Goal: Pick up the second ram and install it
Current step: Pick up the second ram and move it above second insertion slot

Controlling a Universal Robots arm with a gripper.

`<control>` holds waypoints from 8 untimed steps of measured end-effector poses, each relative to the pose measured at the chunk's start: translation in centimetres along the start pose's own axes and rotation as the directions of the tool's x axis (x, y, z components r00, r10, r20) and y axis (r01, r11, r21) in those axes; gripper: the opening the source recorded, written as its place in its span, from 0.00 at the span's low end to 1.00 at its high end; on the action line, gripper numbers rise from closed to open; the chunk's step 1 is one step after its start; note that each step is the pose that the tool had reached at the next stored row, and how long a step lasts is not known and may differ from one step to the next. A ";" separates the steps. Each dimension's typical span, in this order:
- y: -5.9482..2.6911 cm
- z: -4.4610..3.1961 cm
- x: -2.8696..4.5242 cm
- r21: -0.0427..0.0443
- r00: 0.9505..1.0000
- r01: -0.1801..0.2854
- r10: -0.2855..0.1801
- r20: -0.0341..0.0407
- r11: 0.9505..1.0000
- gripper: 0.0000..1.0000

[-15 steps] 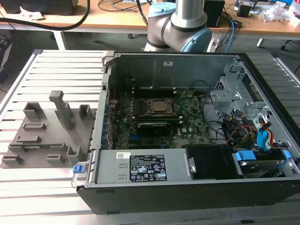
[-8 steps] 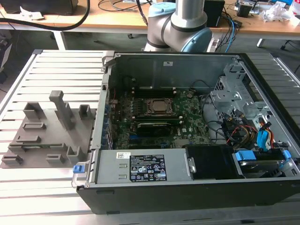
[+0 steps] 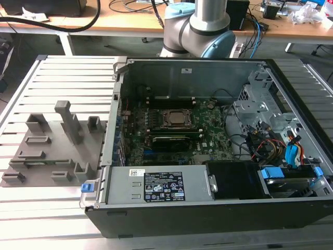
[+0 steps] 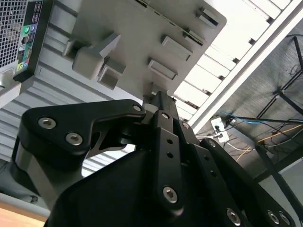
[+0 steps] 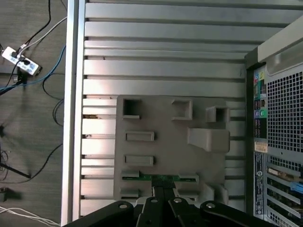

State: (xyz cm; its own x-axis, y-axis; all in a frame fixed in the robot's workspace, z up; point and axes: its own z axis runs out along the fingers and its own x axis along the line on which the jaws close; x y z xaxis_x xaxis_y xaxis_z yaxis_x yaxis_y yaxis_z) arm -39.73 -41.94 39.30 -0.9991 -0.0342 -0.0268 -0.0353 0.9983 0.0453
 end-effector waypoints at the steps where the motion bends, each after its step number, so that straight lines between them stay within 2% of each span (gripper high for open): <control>1: 0.00 0.00 0.00 -0.001 1.000 0.023 -0.023 -0.001 1.000 0.11; 2: 0.00 0.00 0.00 -0.002 0.998 0.061 -0.061 -0.003 0.998 0.11; 4: 0.00 0.00 0.00 -0.003 0.995 0.098 -0.098 -0.004 0.995 0.11; 8: 0.00 0.00 0.00 -0.006 0.984 0.179 -0.179 -0.008 0.984 0.11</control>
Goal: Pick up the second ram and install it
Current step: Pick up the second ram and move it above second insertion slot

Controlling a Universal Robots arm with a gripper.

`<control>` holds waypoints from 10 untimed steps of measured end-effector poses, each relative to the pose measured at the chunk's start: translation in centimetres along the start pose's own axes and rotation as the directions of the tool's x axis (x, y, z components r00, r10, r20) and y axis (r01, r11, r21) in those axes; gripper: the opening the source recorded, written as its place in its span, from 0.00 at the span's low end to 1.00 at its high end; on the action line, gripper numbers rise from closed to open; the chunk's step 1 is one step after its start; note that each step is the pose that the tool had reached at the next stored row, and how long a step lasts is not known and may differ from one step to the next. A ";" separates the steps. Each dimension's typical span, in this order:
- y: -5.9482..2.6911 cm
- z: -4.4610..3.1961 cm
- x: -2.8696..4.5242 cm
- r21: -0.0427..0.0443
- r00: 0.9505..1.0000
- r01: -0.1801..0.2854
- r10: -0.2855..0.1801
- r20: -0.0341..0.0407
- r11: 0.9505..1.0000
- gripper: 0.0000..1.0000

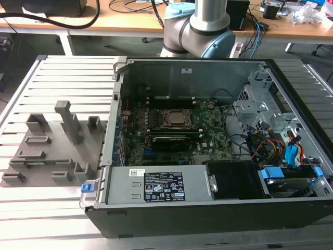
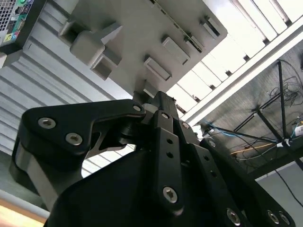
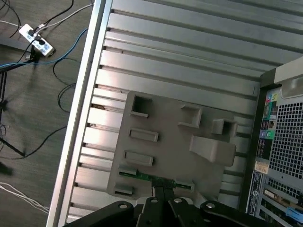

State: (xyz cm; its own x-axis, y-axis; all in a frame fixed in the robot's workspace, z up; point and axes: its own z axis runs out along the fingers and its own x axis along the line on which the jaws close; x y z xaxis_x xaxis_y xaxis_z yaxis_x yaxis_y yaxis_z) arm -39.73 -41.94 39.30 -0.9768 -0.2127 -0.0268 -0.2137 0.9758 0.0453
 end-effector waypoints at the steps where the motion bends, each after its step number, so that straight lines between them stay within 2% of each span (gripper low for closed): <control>1: 0.00 0.00 0.00 -0.001 1.000 0.025 -0.025 -0.001 1.000 0.11; 4: 0.00 0.01 0.00 -0.003 0.996 0.087 -0.087 -0.004 0.996 0.11; 6: 0.00 0.00 0.00 -0.004 0.991 0.133 -0.133 -0.006 0.991 0.11; 10: 0.00 0.00 0.00 -0.007 0.974 0.228 -0.228 -0.010 0.974 0.11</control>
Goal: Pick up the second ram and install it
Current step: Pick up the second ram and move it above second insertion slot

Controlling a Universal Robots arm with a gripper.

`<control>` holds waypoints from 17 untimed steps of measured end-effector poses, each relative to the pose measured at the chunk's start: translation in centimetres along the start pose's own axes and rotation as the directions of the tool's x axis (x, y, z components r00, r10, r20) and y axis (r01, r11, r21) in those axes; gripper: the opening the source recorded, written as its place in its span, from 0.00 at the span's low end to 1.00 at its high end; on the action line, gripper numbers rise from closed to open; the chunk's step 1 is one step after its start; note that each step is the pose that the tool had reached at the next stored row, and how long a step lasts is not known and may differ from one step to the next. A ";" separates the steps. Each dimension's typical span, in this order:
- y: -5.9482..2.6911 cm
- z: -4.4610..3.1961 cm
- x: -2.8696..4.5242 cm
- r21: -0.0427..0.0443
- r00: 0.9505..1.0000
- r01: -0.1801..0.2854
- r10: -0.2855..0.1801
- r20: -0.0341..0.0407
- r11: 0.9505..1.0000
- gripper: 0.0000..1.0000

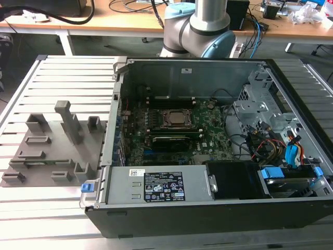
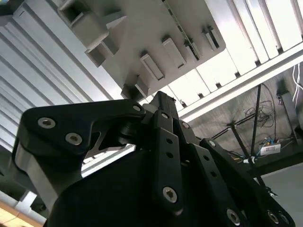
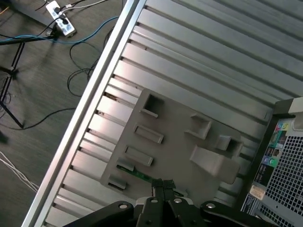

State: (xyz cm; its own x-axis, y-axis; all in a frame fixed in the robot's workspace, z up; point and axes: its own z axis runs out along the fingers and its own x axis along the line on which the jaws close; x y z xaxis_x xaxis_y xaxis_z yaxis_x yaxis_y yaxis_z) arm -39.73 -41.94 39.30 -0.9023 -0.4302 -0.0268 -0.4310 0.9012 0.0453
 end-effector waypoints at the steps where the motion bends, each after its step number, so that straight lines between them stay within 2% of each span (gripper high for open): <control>1: 0.00 0.00 0.00 0.000 1.000 0.018 -0.018 -0.001 1.000 0.11; 4: 0.00 0.00 0.00 -0.002 0.999 0.054 -0.054 -0.002 0.999 0.11; 6: 0.00 0.00 0.00 -0.003 0.995 0.100 -0.100 -0.004 0.995 0.11; 8: 0.00 0.00 0.00 -0.006 0.983 0.182 -0.182 -0.008 0.983 0.11; 10: 0.00 0.00 0.00 -0.007 0.975 0.223 -0.224 -0.009 0.975 0.11; 11: 0.00 0.00 0.00 -0.009 0.964 0.266 -0.266 -0.011 0.964 0.11; 15: 0.00 0.00 0.00 -0.011 0.945 0.327 -0.327 -0.013 0.945 0.11; 16: 0.00 0.00 0.00 -0.012 0.938 0.345 -0.346 -0.014 0.938 0.11; 17: 0.00 0.00 0.00 -0.013 0.927 0.374 -0.374 -0.015 0.927 0.11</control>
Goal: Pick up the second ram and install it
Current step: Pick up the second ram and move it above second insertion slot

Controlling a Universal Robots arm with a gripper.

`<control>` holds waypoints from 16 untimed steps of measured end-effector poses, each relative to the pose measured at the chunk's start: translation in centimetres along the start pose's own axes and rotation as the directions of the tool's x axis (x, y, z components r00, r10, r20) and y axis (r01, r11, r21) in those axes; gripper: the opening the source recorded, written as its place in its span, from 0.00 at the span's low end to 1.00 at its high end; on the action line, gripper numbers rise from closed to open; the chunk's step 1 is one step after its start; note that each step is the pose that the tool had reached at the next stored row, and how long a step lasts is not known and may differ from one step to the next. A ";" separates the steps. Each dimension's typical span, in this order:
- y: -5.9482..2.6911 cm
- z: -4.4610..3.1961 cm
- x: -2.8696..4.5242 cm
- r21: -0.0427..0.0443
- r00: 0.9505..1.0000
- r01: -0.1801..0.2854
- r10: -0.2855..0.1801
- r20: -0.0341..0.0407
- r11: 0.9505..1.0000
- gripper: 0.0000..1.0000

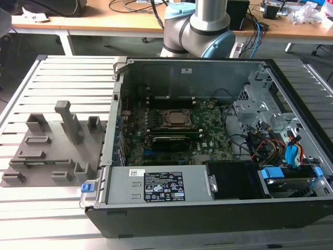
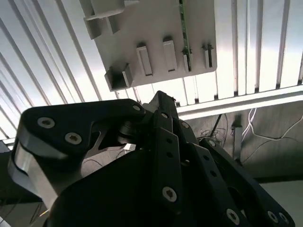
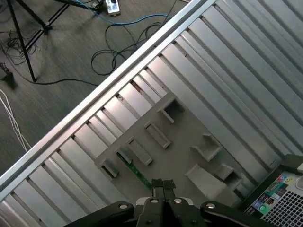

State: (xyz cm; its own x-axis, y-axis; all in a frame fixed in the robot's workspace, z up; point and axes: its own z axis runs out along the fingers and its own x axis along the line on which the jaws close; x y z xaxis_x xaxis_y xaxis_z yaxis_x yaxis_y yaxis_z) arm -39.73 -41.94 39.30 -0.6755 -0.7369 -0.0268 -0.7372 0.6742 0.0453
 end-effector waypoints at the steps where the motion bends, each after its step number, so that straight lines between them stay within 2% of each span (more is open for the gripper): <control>1: 0.00 0.00 0.00 -0.001 0.999 0.040 -0.040 -0.002 0.999 0.11; 3: 0.00 0.00 0.00 -0.002 0.997 0.083 -0.083 -0.004 0.997 0.11; 5: 0.00 0.00 0.00 -0.004 0.991 0.132 -0.132 -0.006 0.991 0.11; 7: 0.00 0.00 0.00 -0.005 0.988 0.156 -0.156 -0.007 0.988 0.11; 8: 0.00 0.00 0.00 -0.006 0.984 0.177 -0.177 -0.008 0.984 0.11; 10: 0.00 0.00 0.00 -0.007 0.973 0.229 -0.229 -0.010 0.973 0.11; 12: 0.00 0.00 0.00 -0.010 0.959 0.284 -0.284 -0.012 0.959 0.11; 14: 0.00 0.00 0.00 -0.011 0.950 0.312 -0.313 -0.013 0.950 0.11; 15: 0.00 0.00 0.00 -0.012 0.943 0.333 -0.333 -0.014 0.943 0.11; 16: 0.00 0.00 0.00 -0.013 0.931 0.366 -0.366 -0.015 0.931 0.11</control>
State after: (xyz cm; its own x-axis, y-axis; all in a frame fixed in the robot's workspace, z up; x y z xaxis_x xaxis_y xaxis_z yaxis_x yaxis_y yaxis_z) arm -39.73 -41.94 39.30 -0.3586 -0.9331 -0.0268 -0.9329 0.3572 0.0453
